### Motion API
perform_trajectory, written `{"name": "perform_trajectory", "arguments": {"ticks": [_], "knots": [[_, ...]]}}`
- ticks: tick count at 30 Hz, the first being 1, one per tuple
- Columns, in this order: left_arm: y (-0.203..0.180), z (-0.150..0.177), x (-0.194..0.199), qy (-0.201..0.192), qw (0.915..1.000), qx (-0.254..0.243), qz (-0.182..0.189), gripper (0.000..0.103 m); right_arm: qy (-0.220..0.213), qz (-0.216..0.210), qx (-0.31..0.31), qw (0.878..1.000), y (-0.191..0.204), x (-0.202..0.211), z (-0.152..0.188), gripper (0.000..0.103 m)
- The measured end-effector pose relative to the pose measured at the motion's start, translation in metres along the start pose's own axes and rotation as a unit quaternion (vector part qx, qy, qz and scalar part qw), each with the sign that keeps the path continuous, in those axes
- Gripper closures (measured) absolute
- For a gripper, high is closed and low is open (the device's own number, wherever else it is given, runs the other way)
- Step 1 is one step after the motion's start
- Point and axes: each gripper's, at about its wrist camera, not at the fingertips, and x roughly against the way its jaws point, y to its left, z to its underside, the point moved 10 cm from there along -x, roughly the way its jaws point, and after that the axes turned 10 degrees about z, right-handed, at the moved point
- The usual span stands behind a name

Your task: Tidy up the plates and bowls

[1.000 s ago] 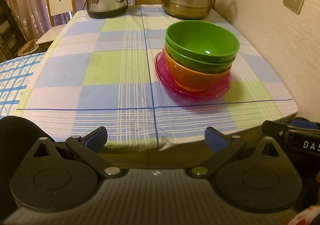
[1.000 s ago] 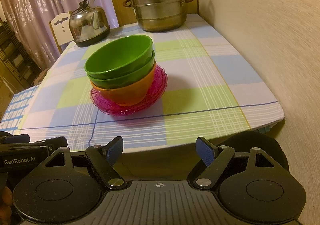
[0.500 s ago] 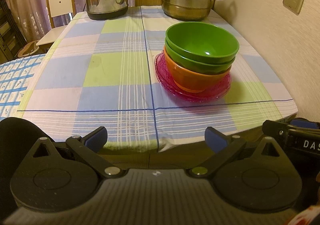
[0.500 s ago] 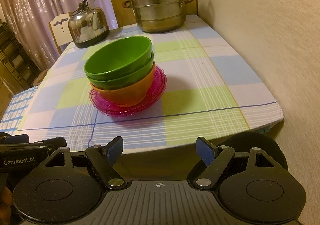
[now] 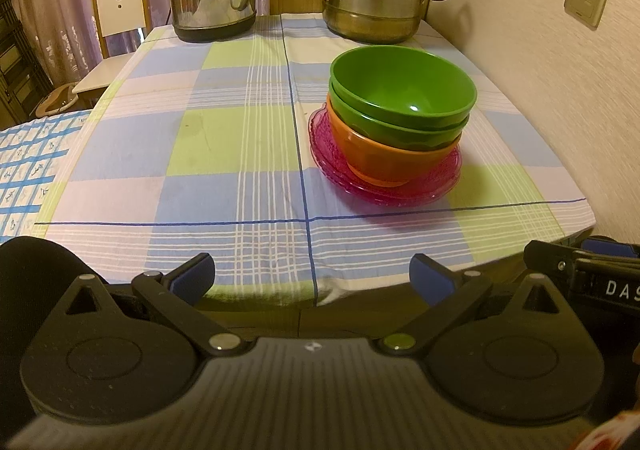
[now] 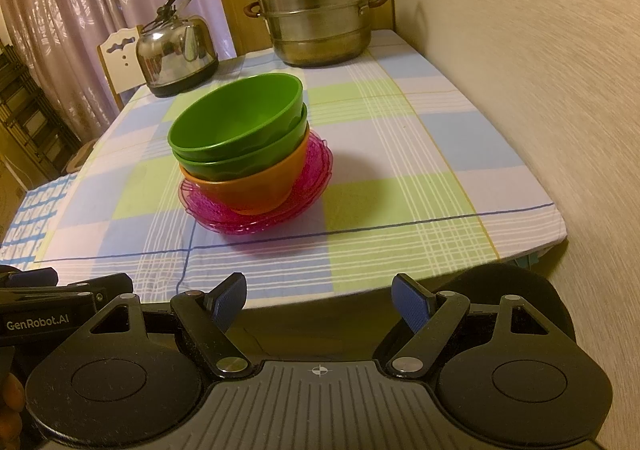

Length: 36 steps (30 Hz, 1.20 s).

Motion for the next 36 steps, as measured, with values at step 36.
{"name": "perform_trajectory", "arguments": {"ticks": [36], "knots": [[-0.0012, -0.0059, 0.0014, -0.006, 1.0000, -0.007, 0.000, 0.000, -0.002, 0.000, 0.001, 1.000, 0.0006, 0.0006, -0.0004, 0.024]]}}
